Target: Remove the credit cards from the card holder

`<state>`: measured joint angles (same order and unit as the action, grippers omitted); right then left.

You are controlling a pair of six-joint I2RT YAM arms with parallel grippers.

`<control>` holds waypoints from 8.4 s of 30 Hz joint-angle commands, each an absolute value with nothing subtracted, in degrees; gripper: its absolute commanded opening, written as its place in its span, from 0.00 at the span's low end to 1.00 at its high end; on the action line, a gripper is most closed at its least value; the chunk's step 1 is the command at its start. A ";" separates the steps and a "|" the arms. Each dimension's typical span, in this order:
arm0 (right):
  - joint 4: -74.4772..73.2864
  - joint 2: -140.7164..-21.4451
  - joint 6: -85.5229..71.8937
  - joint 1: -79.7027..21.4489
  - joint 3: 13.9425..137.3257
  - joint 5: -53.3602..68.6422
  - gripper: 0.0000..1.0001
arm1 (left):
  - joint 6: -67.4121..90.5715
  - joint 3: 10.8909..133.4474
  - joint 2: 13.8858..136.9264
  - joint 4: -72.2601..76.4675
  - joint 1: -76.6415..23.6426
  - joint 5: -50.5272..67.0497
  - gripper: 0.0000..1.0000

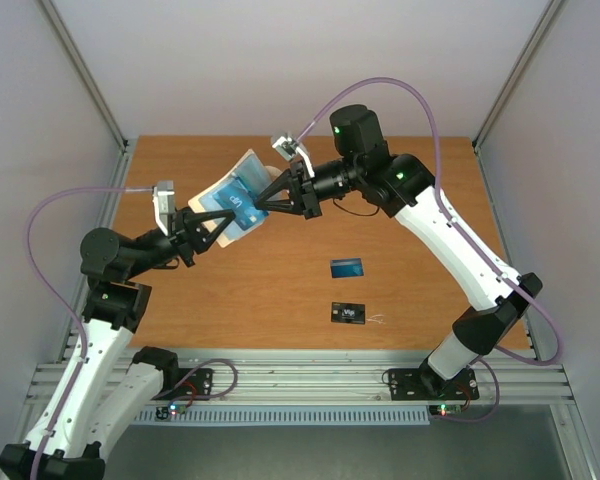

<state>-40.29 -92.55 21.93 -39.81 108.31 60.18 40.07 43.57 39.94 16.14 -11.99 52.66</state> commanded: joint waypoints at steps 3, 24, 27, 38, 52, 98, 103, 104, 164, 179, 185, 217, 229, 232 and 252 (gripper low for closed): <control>-43.23 -91.71 24.71 -37.82 110.61 58.99 0.01 | 39.89 43.07 38.99 18.59 -12.12 52.89 0.00; -42.65 -91.90 21.76 -34.71 110.42 65.40 0.01 | 40.05 43.07 39.28 18.82 -12.11 53.31 0.13; -42.84 -91.97 21.82 -34.72 110.48 65.11 0.01 | 40.03 43.07 39.40 18.81 -12.12 53.29 0.10; -57.13 -90.27 31.86 -25.27 113.98 59.87 0.01 | 35.85 43.37 38.26 8.34 -12.08 46.01 0.00; -83.41 -107.73 65.47 -33.51 103.53 27.41 0.01 | 29.45 40.88 36.38 -17.22 -8.27 15.26 0.00; -68.13 -120.77 87.97 -22.24 93.33 8.63 0.20 | 29.92 40.70 37.35 -15.96 -7.13 19.42 0.00; -64.69 -118.65 86.44 -22.23 93.31 5.41 0.44 | 29.89 40.70 37.14 -15.50 -7.17 20.32 0.00; -63.85 -117.65 85.45 -22.24 93.63 4.62 0.44 | 29.88 40.65 37.05 -15.13 -7.15 20.80 0.00; -39.10 -83.82 37.26 -43.86 96.79 40.82 0.03 | 28.63 42.48 38.75 8.67 -9.73 52.53 0.45; -35.42 -82.47 34.54 -41.18 96.36 46.45 0.46 | 28.28 41.86 38.36 10.10 -9.84 50.68 0.00; -30.98 -83.82 26.73 -38.27 98.42 49.45 0.39 | 26.27 42.09 37.97 10.61 -9.84 51.83 0.00; -32.38 -89.91 28.89 -46.05 100.60 50.42 0.11 | 24.02 41.23 37.20 11.79 -10.66 52.24 0.00; -37.18 -94.14 26.81 -50.38 109.24 33.08 0.01 | 27.29 40.50 38.24 8.83 -11.46 46.33 0.78; -35.85 -94.33 25.88 -50.58 109.82 35.31 0.01 | 26.89 40.56 38.37 7.85 -11.77 46.14 0.73; -48.04 -89.31 31.40 -43.54 107.04 41.85 0.46 | 29.27 40.23 37.66 9.12 -11.80 45.44 0.00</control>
<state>-42.96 -90.91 27.86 -43.33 107.72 39.55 28.38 40.36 37.87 5.10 -11.66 44.31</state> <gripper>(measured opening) 0.432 0.036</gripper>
